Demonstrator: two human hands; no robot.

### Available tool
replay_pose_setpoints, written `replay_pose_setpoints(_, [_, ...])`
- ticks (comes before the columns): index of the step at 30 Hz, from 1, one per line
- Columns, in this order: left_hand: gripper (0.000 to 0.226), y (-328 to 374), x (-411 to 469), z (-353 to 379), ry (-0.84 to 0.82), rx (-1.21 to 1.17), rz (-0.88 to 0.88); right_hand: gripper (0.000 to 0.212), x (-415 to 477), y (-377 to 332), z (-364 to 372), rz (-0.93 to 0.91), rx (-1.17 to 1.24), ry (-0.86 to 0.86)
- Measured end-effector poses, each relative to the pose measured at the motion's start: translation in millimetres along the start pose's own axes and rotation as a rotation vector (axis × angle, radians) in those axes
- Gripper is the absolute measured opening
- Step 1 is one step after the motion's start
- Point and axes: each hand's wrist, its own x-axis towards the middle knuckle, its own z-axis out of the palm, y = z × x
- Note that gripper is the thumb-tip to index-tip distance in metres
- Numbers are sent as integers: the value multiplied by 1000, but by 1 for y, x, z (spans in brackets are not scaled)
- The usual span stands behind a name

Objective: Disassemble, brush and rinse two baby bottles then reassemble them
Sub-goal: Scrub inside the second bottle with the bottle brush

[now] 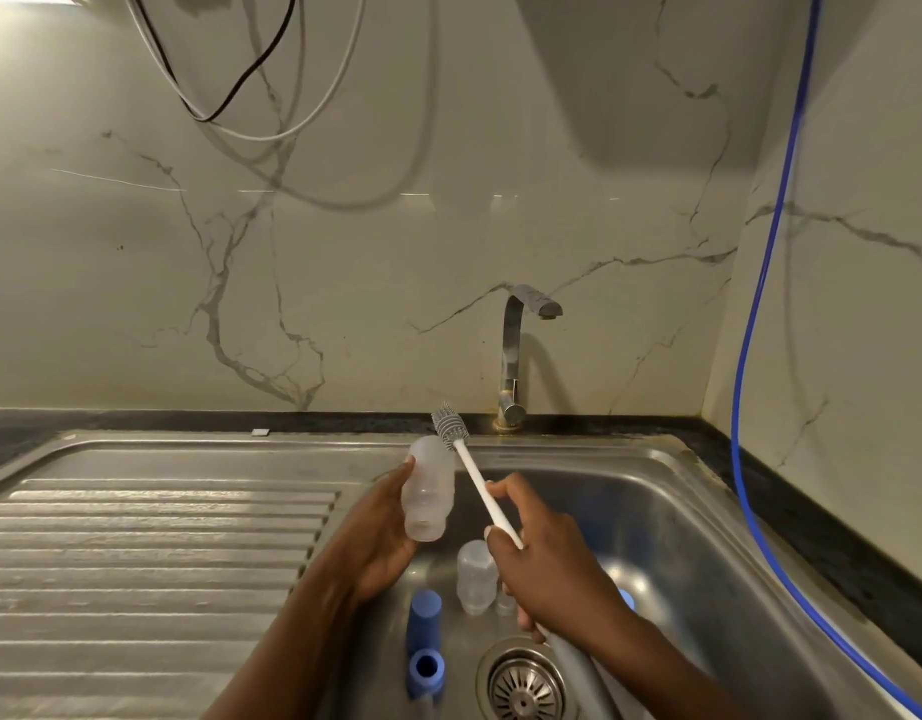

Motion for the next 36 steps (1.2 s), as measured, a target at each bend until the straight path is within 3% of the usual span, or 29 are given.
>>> replay_pose_setpoints(4, [77, 3, 3, -6, 46, 37, 60, 28, -8, -2, 2, -23, -12, -44])
replay_pose_setpoints(9, [50, 13, 6, -29, 29, -416, 103, 30, -24, -6, 22, -74, -154, -82])
replay_pose_setpoints(12, [59, 17, 4, -34, 73, -473, 153, 31, -27, -9, 31, -98, -222, -87])
replay_pose_setpoints(14, [84, 17, 3, -28, 70, -458, 160, 31, -24, -10, 30, -99, -222, -90])
replay_pose_setpoints(15, [84, 16, 2, -24, 33, -441, 158, 32, -21, -10, 29, -103, -218, -81])
replay_pose_setpoints(18, [50, 7, 3, -13, -32, -396, 112, 33, -11, -7, 20, -79, -149, -37])
replay_pose_setpoints(22, [62, 6, 4, -10, -41, -264, 14, 29, -8, -6, 7, -33, -12, -20])
replay_pose_setpoints(27, [80, 5, 8, -16, 16, -107, 11, 29, -14, -5, 7, -49, -39, -62])
replay_pose_setpoints(31, [46, 13, 7, -25, -40, -379, 51, 31, -22, -5, 21, -77, -135, -84])
replay_pose_setpoints(32, [49, 16, 8, -32, -50, -432, 85, 32, -26, -4, 26, -86, -159, -80])
replay_pose_setpoints(34, [92, 20, 13, -45, -17, -467, 159, 33, -32, -5, 38, -86, -210, -80])
replay_pose_setpoints(35, [103, 20, 13, -47, -3, -486, 180, 33, -33, -6, 41, -91, -226, -76])
replay_pose_setpoints(36, [98, 19, 13, -46, 6, -493, 187, 33, -33, -8, 41, -97, -240, -66])
